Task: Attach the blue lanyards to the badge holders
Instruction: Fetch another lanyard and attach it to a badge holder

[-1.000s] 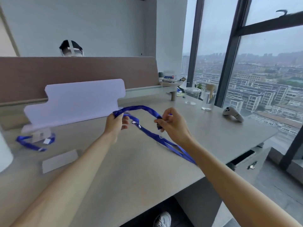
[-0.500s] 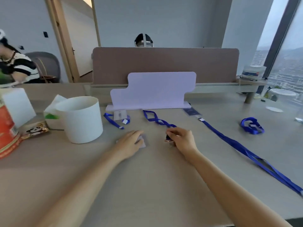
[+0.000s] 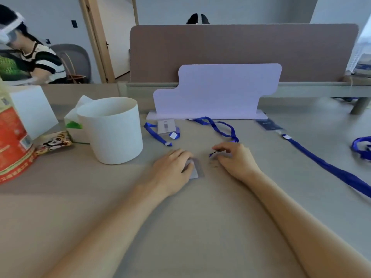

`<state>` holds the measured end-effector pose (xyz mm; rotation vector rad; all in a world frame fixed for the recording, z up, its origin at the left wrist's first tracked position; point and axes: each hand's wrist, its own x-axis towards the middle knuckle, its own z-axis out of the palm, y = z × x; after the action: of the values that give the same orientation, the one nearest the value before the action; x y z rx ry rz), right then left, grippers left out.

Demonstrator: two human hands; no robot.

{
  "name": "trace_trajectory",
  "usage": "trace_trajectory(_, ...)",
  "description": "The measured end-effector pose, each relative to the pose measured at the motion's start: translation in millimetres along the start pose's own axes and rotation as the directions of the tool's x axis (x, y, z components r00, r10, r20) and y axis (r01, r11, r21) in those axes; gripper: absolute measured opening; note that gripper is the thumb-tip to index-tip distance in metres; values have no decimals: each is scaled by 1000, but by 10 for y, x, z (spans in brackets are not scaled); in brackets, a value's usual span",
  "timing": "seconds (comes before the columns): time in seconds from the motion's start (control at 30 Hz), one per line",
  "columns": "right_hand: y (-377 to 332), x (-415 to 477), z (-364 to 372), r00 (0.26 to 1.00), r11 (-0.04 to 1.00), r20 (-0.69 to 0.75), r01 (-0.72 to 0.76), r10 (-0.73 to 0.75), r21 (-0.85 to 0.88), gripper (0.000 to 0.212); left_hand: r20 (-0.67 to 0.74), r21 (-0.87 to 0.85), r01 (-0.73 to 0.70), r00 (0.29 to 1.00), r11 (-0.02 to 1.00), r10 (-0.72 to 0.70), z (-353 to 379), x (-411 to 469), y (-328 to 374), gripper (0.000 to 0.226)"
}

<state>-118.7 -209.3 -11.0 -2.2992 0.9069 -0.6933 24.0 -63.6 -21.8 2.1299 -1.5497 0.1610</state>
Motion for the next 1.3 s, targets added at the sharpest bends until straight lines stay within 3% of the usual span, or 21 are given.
trace_trajectory(0.1, -29, -17, 11, 999, 979, 8, -34, 36, -199, 28, 0, 69, -30, 1000, 997, 30, 21, 8, -31, 26)
trace_trajectory(0.2, -33, -53, -7, 1000, 964, -6, -11, 9, -266, 25, 14, 77, -34, 999, 996, 33, 3, 6, -24, 26)
trace_trajectory(0.4, 0, -88, 18, 969, 935, 34, 244, -244, -258, 13, 182, 24, -96, 979, 995, 90, -147, -17, -90, 36)
trace_trajectory(0.57, -42, -138, 16, 944, 938, -3, 327, -329, -115, 17, 203, -31, -96, 974, 995, 100, -177, -3, -138, 33)
trace_trajectory(0.7, -103, -182, -13, 959, 960, 26, 280, -281, 12, 19, 187, -85, -50, 980, 995, 65, -156, 16, -151, 24)
trace_trajectory(0.9, -197, -213, 8, 951, 960, 129, 276, -281, 53, 14, 84, -237, 89, 994, 967, -71, -168, -7, -217, 25)
trace_trajectory(1.1, -210, -217, 81, 961, 974, 161, 226, -223, 3, 9, -39, -144, -13, 999, 990, 7, -171, -59, -202, 27)
trace_trajectory(1.3, -250, -223, 69, 984, 980, 109, 125, -142, 152, 14, -96, -100, -51, 995, 994, 42, -180, -51, -201, 28)
